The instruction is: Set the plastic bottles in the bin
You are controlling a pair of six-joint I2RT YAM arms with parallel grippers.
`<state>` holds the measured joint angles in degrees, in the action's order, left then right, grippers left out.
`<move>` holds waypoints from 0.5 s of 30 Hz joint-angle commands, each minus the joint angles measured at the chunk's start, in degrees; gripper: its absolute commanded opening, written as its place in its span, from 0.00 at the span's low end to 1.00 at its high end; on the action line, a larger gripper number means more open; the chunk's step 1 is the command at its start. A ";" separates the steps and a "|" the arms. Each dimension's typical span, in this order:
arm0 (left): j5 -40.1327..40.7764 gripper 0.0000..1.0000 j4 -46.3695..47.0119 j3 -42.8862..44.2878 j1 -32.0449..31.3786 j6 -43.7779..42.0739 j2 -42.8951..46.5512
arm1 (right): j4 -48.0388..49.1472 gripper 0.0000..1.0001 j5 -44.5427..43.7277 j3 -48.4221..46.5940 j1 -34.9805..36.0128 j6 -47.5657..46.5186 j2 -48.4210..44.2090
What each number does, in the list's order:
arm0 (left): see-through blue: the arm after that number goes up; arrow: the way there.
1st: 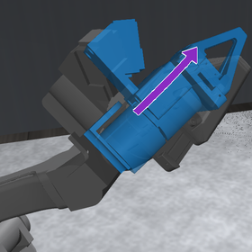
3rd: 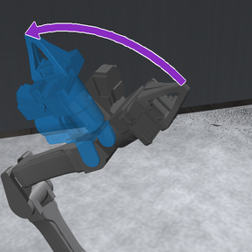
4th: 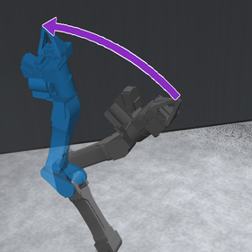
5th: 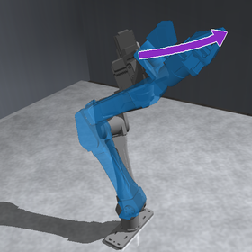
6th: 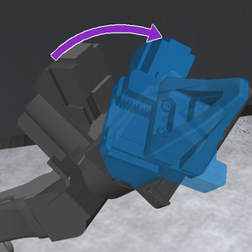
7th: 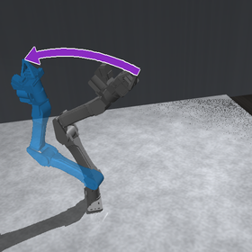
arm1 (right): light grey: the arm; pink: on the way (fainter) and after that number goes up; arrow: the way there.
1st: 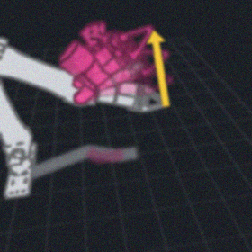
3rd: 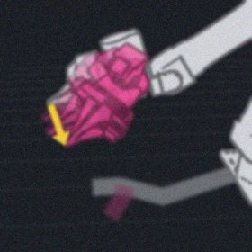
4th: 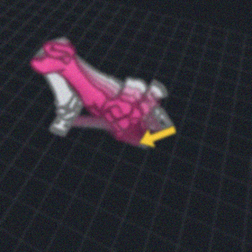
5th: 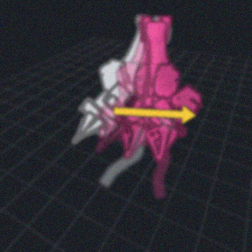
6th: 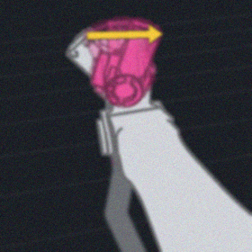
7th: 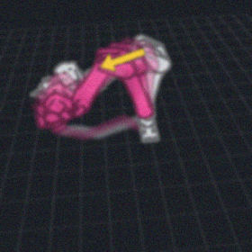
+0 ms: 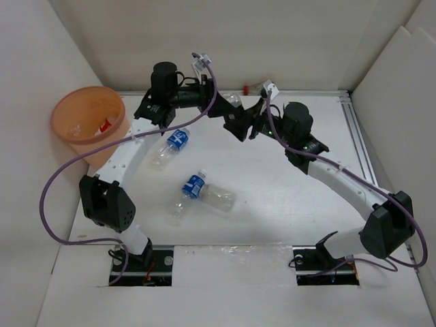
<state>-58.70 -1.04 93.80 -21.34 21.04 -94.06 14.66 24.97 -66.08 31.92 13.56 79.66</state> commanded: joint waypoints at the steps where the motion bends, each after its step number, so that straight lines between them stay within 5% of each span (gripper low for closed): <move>1: 6.58 0.00 8.67 -2.56 4.20 2.69 4.67 | 6.53 0.65 8.77 -2.47 1.56 -0.73 -0.64; 5: 6.57 0.00 9.56 -2.57 6.31 3.22 6.25 | 6.53 0.70 8.78 -2.47 1.04 -0.73 -0.12; 6: 7.27 0.00 8.26 -2.05 6.31 2.70 6.26 | 6.53 0.83 8.78 -2.47 1.04 -0.73 -0.12; 9: 11.30 0.00 5.70 -0.99 8.15 2.08 7.48 | 6.53 1.00 7.64 -2.47 -0.19 -0.73 1.11; 15: 32.02 0.00 -7.21 5.77 17.81 -1.70 8.02 | 6.53 1.00 6.41 -0.54 -3.52 -0.20 5.24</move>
<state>-39.11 -4.12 94.83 -7.25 21.78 -89.17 18.04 30.70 -66.17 30.46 13.19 83.29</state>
